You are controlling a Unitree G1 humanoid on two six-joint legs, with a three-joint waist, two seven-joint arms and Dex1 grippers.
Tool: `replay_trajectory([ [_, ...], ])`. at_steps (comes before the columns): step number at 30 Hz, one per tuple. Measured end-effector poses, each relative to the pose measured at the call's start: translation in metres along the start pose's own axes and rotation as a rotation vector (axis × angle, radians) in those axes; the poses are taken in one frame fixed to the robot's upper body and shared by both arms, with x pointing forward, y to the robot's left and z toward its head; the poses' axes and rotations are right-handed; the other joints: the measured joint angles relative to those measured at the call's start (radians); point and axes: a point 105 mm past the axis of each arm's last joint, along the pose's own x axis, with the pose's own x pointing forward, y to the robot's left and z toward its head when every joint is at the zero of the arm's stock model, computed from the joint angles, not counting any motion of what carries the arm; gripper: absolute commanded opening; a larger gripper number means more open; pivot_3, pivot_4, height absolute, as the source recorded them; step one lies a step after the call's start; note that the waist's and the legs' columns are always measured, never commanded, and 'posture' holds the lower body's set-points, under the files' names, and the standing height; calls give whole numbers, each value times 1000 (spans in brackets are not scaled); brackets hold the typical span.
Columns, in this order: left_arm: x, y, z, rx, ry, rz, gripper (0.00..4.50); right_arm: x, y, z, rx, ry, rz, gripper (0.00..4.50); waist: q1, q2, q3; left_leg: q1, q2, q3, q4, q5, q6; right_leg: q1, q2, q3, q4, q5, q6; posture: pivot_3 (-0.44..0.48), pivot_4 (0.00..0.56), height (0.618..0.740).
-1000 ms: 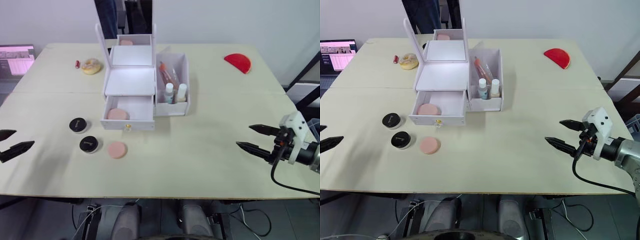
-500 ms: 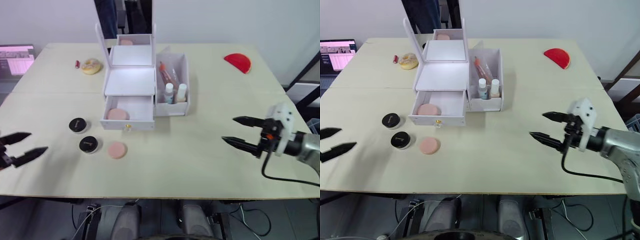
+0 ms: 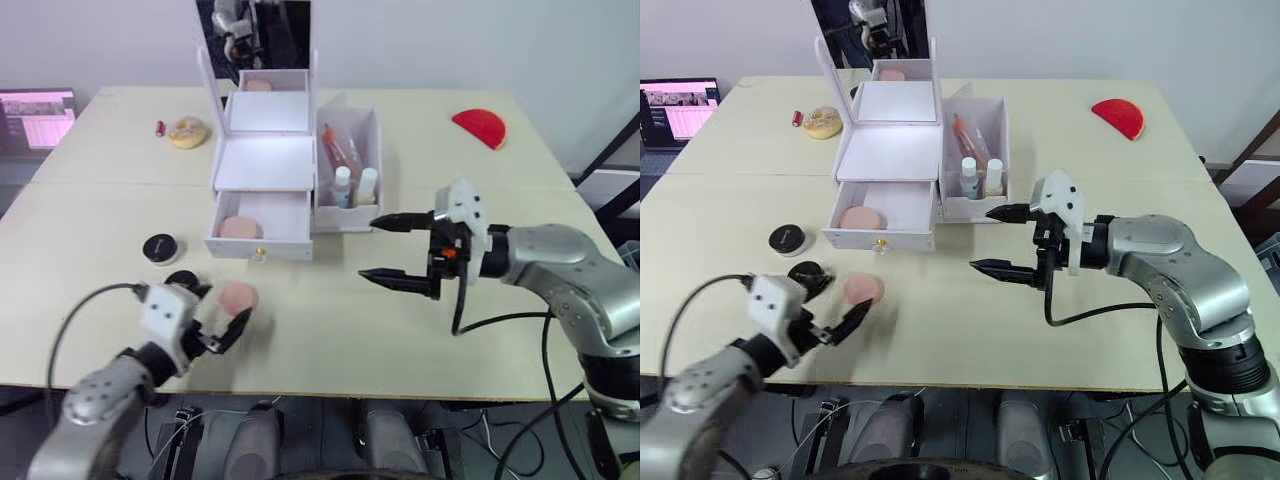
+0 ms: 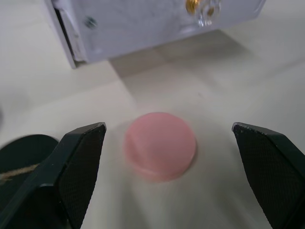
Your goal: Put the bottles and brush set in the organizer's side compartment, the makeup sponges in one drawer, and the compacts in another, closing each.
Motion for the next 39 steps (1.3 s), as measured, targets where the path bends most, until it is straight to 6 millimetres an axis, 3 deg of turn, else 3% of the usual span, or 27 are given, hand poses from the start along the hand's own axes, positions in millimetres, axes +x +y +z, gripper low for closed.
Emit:
replay_trajectory([
  [4,10,-8,-5,22,18,73,4470,1,1,-2,12,13,13,4500,0,0,0,0,0,0,1,0,0,0,0,0,0,0,0,0,150,739],
  [9,16,-1,-6,45,22,126,4470,1,1,-3,27,26,14,4500,-1,0,0,0,0,0,1,0,0,0,0,0,0,0,0,0,150,739],
  [28,32,1,-22,-54,54,123,4470,-1,3,-1,33,41,-17,4500,0,0,0,-1,0,0,3,0,0,0,0,0,0,0,0,0,150,739],
  [32,32,1,-22,-50,54,123,2701,-1,3,0,35,38,-20,4500,0,0,0,-1,0,0,3,0,0,0,0,0,0,0,0,0,150,739],
  [39,31,2,-22,-40,58,114,2684,-1,2,0,35,38,-26,4500,0,0,0,-1,0,0,2,0,0,0,0,0,0,0,0,0,150,739],
])
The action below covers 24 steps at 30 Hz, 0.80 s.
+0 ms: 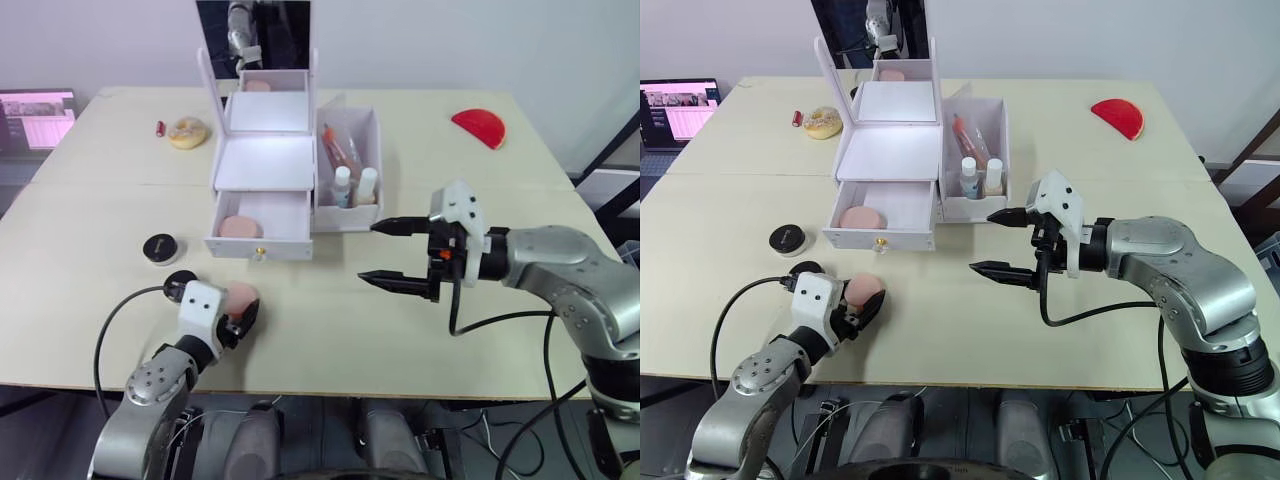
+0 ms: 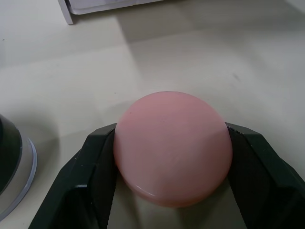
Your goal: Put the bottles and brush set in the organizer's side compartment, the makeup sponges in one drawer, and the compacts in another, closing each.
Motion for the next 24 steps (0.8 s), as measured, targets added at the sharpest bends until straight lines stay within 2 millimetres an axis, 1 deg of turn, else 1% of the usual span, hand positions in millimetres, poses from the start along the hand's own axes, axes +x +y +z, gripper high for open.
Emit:
replay_trajectory([
  [3,-4,0,3,6,-5,-28,2684,0,0,0,0,0,-1,4500,0,0,0,0,0,0,0,0,0,0,0,0,0,0,0,0,150,739],
  [5,-13,1,12,15,-27,-69,2684,0,0,0,-1,0,-2,4500,-1,-1,0,0,0,0,0,0,0,-1,0,0,0,0,0,0,150,739],
  [9,-38,15,39,41,-88,-147,2684,-1,-1,1,-5,-5,-3,4500,-1,0,0,0,0,0,0,0,0,-1,0,0,0,0,0,0,150,739],
  [13,-69,24,61,84,-80,-317,2684,-6,-4,0,-14,-5,-27,4500,-2,0,1,0,0,0,0,0,0,-1,0,0,0,0,0,0,150,739],
  [17,-87,42,85,102,-51,-433,2684,-8,-5,0,-16,-5,-32,4500,0,1,1,-1,0,0,0,0,0,-2,0,-1,0,-2,2,0,150,739],
  [19,-88,51,103,117,-67,-477,2684,-10,-7,0,-21,-11,-44,4500,1,1,1,-1,0,0,0,0,0,-1,0,-1,-1,-2,2,0,150,739],
  [21,-85,61,118,134,-102,-480,2684,-13,-8,-1,-18,-14,-55,4500,-2,1,1,-1,0,0,0,0,0,-1,0,-1,-1,-2,2,0,150,739],
  [24,-72,62,129,125,-124,-536,2684,-18,-8,-5,-8,-2,-64,4500,-2,1,2,-1,0,0,-2,0,0,-2,0,0,-1,0,-1,0,150,739],
])
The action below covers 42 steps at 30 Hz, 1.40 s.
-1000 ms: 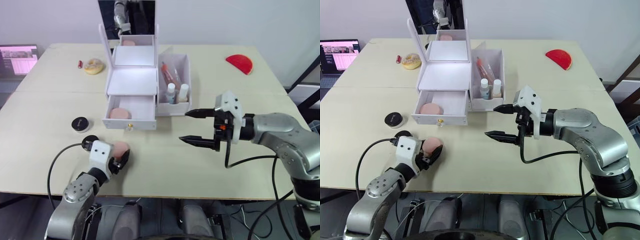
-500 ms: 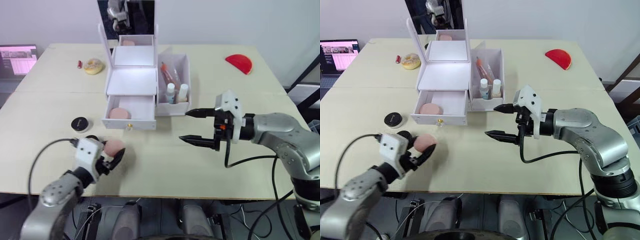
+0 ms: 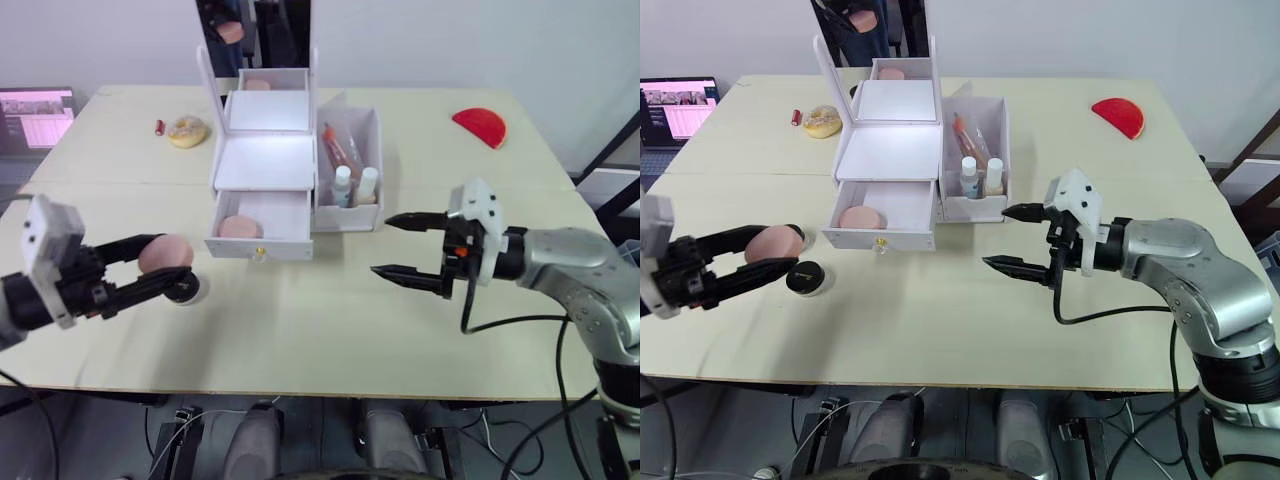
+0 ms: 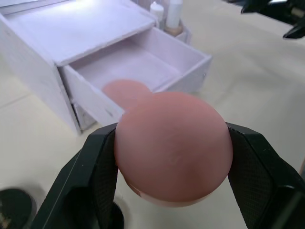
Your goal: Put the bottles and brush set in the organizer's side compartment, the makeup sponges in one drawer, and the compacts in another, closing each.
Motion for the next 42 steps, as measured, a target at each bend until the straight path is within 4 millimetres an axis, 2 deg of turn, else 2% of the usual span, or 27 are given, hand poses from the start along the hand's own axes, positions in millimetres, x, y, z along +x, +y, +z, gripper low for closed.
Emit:
replay_trajectory([
  [5,40,16,28,29,-95,-95,2684,-4,0,6,-22,-8,12,4500,1,-1,0,2,0,0,1,0,0,2,0,0,1,0,0,0,150,739],
  [12,96,34,17,51,-54,-195,2684,-2,-2,18,-48,-30,16,4500,-3,-1,0,1,0,-1,0,0,0,1,1,0,1,1,0,0,150,739],
  [16,116,40,14,66,-49,-230,2684,2,-1,25,-46,-88,15,4500,0,-1,0,0,0,-1,0,0,0,1,1,0,1,0,1,0,150,739],
  [20,126,42,9,58,-44,-260,2684,2,-3,29,-61,-126,0,4500,0,-1,0,0,0,-1,0,0,0,1,1,0,1,0,2,0,150,739],
  [25,134,34,4,55,-35,-328,2684,4,-3,34,-78,-179,-9,4500,0,-1,0,0,0,-1,0,0,0,1,1,0,1,1,5,0,150,739],
  [38,141,25,2,71,-21,-383,2684,11,-5,33,-67,-199,-40,4500,-1,-1,0,0,0,-1,1,0,0,1,1,0,2,2,5,0,150,739],
  [40,141,25,2,72,-20,-384,3719,11,-5,33,-66,-199,-44,4500,-1,-1,0,0,0,-1,1,0,0,1,1,0,2,2,5,0,150,739],
  [42,142,24,3,73,-23,-387,4488,11,-6,33,-65,-200,-47,4500,-1,-1,0,0,0,-1,1,0,0,1,1,0,2,2,5,0,150,739],
])
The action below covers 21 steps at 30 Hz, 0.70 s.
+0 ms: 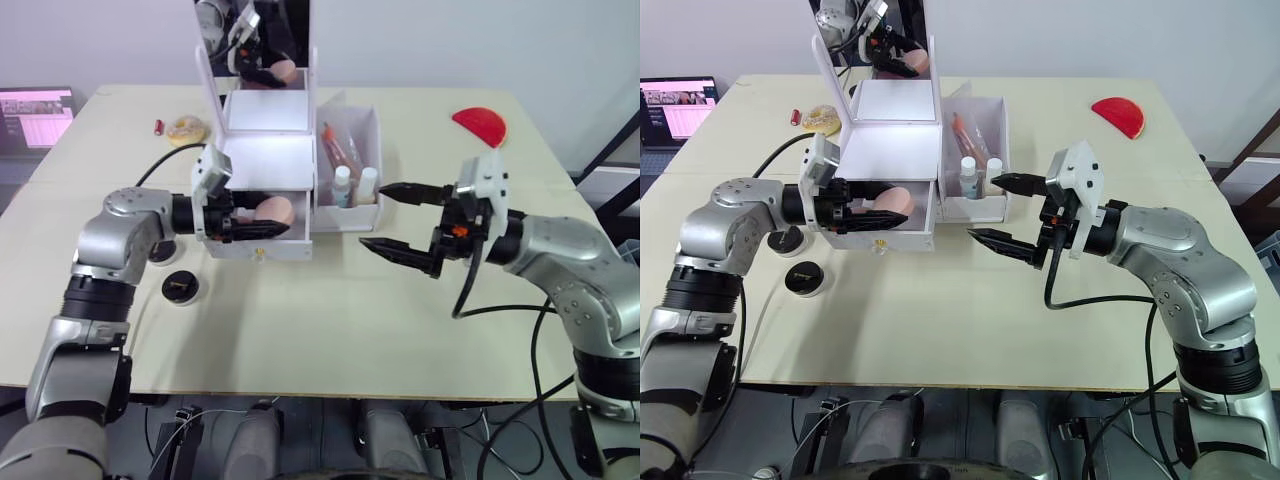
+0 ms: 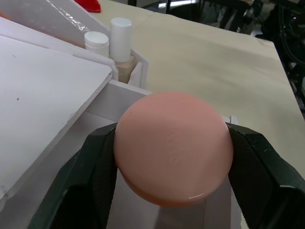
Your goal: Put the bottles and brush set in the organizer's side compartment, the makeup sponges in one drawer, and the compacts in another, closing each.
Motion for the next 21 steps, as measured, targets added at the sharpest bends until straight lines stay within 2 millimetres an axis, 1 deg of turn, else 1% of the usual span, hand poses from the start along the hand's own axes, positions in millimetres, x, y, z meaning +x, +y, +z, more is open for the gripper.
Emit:
replay_trajectory([
  [8,1,1,8,20,-9,-3,4488,4,2,-4,4,12,4,4500,0,0,0,0,0,0,0,0,0,0,0,0,0,0,0,0,150,739],
  [11,-1,2,13,29,-15,5,4488,4,1,-5,5,15,0,4500,0,0,0,0,0,0,0,0,0,0,0,0,0,0,0,0,150,739],
  [14,-11,4,23,34,-30,28,4488,5,0,-3,1,11,3,4500,-4,0,0,0,0,0,0,0,0,0,0,0,0,0,0,0,150,739],
  [16,-19,-1,33,51,-41,27,4488,6,0,-1,-4,8,5,4500,-6,0,0,0,0,0,0,0,0,0,0,0,0,0,1,0,150,739],
  [17,-25,-6,38,62,-47,23,4246,6,-1,0,-6,7,8,4500,-8,0,0,0,0,0,-1,0,0,0,0,0,0,0,1,0,150,739],
  [19,-37,-14,41,70,-34,27,3668,7,-1,0,-5,10,14,4500,-8,0,0,1,0,0,-1,0,0,0,0,0,0,0,1,0,150,739],
  [20,-43,-18,39,65,-21,31,3216,7,-2,0,-4,13,17,4500,-7,0,0,1,0,0,-1,0,0,0,0,0,1,-1,1,0,150,739],
  [21,-48,-23,35,53,-1,27,2673,8,-2,1,-4,15,24,4500,-8,1,0,1,0,0,-2,0,0,0,0,0,0,-1,1,0,150,739],
])
